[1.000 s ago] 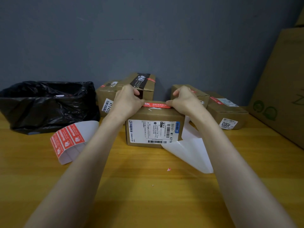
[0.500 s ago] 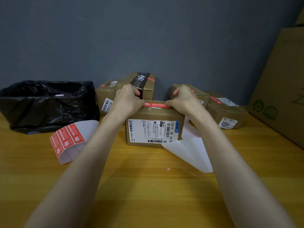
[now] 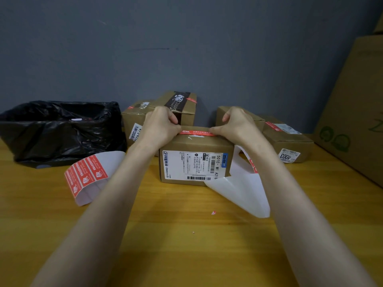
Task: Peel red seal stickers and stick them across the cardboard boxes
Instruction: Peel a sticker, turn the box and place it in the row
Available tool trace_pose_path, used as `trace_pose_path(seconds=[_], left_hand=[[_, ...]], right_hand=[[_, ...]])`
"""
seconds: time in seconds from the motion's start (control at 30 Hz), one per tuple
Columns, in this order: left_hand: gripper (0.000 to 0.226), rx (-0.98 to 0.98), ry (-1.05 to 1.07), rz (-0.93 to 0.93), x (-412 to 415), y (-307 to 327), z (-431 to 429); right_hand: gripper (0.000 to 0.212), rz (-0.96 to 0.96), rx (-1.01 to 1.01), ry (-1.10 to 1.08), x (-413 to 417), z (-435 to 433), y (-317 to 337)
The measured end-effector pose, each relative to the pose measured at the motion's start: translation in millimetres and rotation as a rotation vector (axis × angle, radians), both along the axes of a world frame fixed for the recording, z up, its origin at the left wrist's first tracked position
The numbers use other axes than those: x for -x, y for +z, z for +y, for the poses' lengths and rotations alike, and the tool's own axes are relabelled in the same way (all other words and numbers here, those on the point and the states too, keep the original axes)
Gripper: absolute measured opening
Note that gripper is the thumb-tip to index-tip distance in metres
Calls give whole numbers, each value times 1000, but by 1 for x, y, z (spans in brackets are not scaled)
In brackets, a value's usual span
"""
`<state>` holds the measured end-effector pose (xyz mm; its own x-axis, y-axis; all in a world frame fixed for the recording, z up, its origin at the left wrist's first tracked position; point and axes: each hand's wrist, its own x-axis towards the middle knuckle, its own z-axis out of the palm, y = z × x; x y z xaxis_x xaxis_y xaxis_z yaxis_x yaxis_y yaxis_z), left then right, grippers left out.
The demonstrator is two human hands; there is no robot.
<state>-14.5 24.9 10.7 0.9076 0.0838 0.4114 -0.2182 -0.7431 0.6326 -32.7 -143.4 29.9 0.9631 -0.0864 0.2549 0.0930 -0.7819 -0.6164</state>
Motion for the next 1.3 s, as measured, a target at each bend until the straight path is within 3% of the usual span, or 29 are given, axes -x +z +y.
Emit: trace_pose_path(seconds=[0.2, 0.37, 0.63, 0.73, 0.83, 0.93, 1.1, 1.3], left_hand=[[9, 39, -3, -43, 2, -4, -7], [19, 12, 70, -115, 3, -11, -17], [9, 97, 4, -3, -3, -5, -3], [19, 137, -43, 21, -2, -4, -3], [33, 51, -36, 18, 0, -5, -8], [34, 10, -34, 12, 1, -5, -10], [33, 39, -77, 60, 1, -2, -4], [26, 44, -144, 137, -2, 2, 7]], right_hand=[[24, -12, -86, -14, 3, 4, -1], [51, -17, 8, -62, -6, 14, -10], [39, 78, -63, 39, -11, -4, -6], [51, 101, -86, 55, -9, -1, -5], [56, 88, -41, 56, -9, 4, -6], [50, 85, -14, 55, -7, 7, -7], [64, 103, -32, 83, -6, 2, -5], [46, 179, -146, 125, -12, -14, -3]])
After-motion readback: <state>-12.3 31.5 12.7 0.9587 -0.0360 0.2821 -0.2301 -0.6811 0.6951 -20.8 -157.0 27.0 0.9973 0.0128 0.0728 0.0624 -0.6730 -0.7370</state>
